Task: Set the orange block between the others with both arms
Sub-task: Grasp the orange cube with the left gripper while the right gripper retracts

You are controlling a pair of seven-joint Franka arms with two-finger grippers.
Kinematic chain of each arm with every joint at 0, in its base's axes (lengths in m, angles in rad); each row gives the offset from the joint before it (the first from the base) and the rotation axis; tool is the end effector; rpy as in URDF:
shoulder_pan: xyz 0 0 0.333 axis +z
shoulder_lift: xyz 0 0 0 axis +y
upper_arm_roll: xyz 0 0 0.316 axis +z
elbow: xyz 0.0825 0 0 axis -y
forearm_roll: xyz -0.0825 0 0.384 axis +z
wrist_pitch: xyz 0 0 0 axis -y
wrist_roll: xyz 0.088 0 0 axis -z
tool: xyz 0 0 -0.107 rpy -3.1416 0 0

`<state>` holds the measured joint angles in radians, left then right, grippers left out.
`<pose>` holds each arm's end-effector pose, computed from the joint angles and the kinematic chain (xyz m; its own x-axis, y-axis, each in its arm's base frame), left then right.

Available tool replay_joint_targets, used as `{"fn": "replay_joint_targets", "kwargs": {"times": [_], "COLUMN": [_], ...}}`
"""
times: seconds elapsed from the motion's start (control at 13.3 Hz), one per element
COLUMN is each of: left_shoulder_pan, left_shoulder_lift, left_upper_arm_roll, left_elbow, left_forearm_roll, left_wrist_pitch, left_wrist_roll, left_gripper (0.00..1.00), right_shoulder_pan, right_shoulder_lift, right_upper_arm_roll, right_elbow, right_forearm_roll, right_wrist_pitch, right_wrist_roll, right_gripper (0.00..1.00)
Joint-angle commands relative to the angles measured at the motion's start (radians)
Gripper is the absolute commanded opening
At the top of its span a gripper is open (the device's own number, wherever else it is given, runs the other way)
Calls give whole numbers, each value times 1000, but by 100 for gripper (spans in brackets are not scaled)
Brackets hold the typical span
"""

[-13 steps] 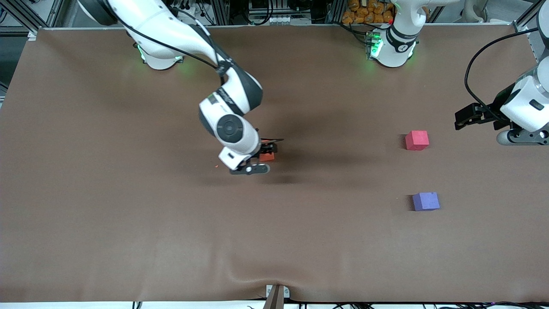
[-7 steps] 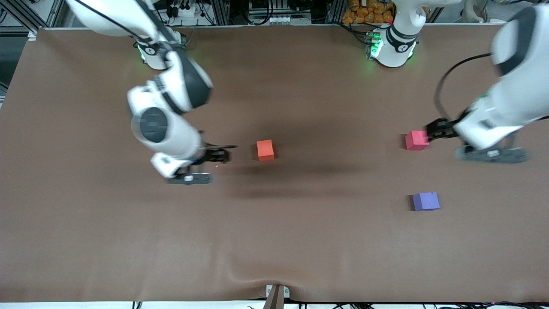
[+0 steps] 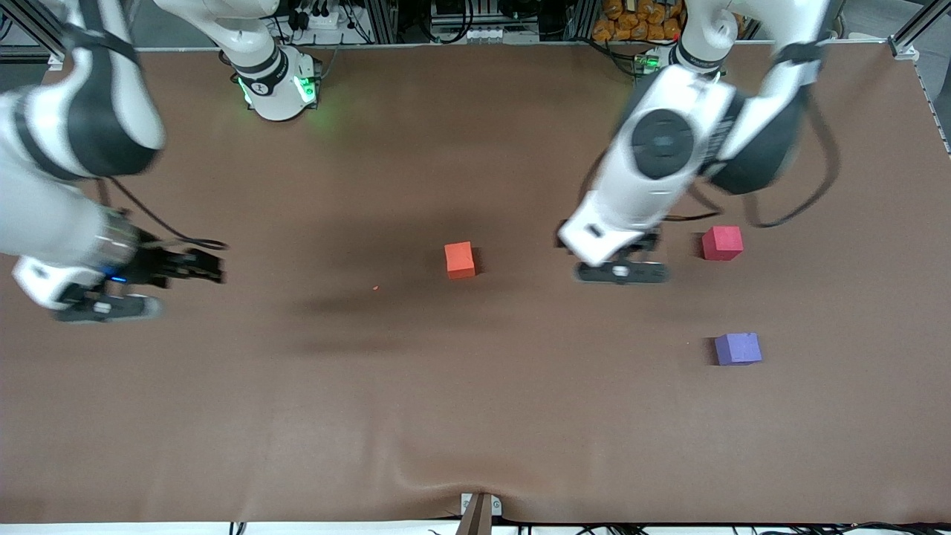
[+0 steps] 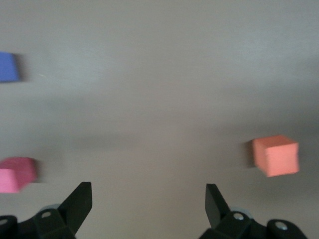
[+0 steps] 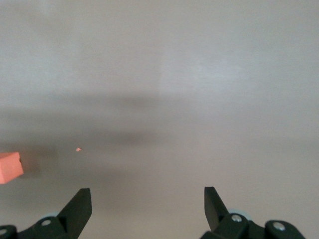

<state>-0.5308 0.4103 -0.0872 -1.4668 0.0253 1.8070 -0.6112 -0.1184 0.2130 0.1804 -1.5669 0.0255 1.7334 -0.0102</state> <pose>0.5546 -0.3811 0.4407 0.9980 -0.0066 -0.0622 -0.0085 -0.9995 -0.0306 0.6217 0.0315 0.5165 0.9969 0.0656 -0.0427 0.0628 -0.9960 -0.0633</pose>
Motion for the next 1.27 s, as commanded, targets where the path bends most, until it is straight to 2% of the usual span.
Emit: {"fn": "replay_joint_targets", "kwargs": {"times": [0.0,0.3,0.38,0.53,0.6,0.75,0.82,0.97,1.05,1.12,1.2], "left_shoulder_pan": [-121,-213,-233,-264,-276,-296,-299,-305,-305,-305,-305], "left_shoulder_lift": [126,310,350,395,412,433,446,458,466,472,475], "left_upper_arm_roll": [12,12,12,12,12,14,14,14,14,14,14], "left_elbow": [77,124,131,132,131,126,128,126,126,126,125], "left_forearm_roll": [7,7,7,7,7,8,10,12,13,12,12], "left_wrist_pitch": [66,305,365,397,400,419,419,419,423,436,437], "left_wrist_roll": [-212,-425,-456,-467,-473,-473,-472,-470,-470,-470,-454], "left_gripper": [100,100,100,100,100,100,100,100,93,71,37], "right_shoulder_pan": [-43,-47,-47,-38,-21,58,78,85,89,97,114], "right_shoulder_lift": [-95,-158,-174,-210,-211,-221,-222,-230,-230,-228,-227], "right_upper_arm_roll": [24,21,22,17,2,-103,-137,-154,-176,-200,-216], "right_elbow": [-36,-29,-27,-25,-22,-4,-2,-2,-2,11,34], "right_forearm_roll": [-7,-16,-45,-71,-73,-59,-55,-36,-18,-3,-1], "right_wrist_pitch": [-90,-146,-161,-201,-233,-265,-265,-267,-267,-273,-291], "right_wrist_roll": [-22,-54,-65,-60,-50,-4,-1,6,31,65,87], "right_gripper": [100,100,100,100,100,100,100,100,100,100,100]}}
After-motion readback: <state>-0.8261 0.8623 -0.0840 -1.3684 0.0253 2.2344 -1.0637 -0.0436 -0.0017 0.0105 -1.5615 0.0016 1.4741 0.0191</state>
